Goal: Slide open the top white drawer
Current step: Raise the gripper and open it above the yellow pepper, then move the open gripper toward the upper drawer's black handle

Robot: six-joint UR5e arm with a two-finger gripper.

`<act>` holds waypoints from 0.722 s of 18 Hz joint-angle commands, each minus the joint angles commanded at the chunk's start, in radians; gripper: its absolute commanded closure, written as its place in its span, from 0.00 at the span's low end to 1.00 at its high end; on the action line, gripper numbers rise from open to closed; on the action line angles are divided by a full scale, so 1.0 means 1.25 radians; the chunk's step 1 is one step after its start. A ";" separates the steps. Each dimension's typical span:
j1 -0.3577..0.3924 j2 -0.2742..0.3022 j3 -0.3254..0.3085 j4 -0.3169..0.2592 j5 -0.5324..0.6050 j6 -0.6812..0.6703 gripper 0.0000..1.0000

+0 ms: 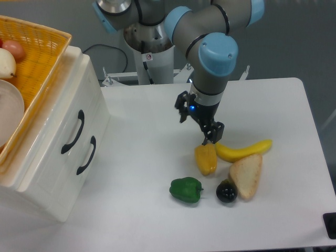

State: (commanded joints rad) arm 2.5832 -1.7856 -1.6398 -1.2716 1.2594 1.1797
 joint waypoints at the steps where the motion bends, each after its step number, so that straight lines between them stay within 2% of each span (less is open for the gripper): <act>1: -0.001 0.000 -0.004 -0.002 0.001 -0.007 0.00; 4: -0.010 0.005 -0.006 -0.026 0.000 -0.099 0.00; 8: -0.069 0.005 -0.007 -0.023 0.004 -0.249 0.00; 13: -0.101 -0.002 0.006 -0.026 0.001 -0.394 0.00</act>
State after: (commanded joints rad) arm 2.4575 -1.7886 -1.6322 -1.3039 1.2609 0.6874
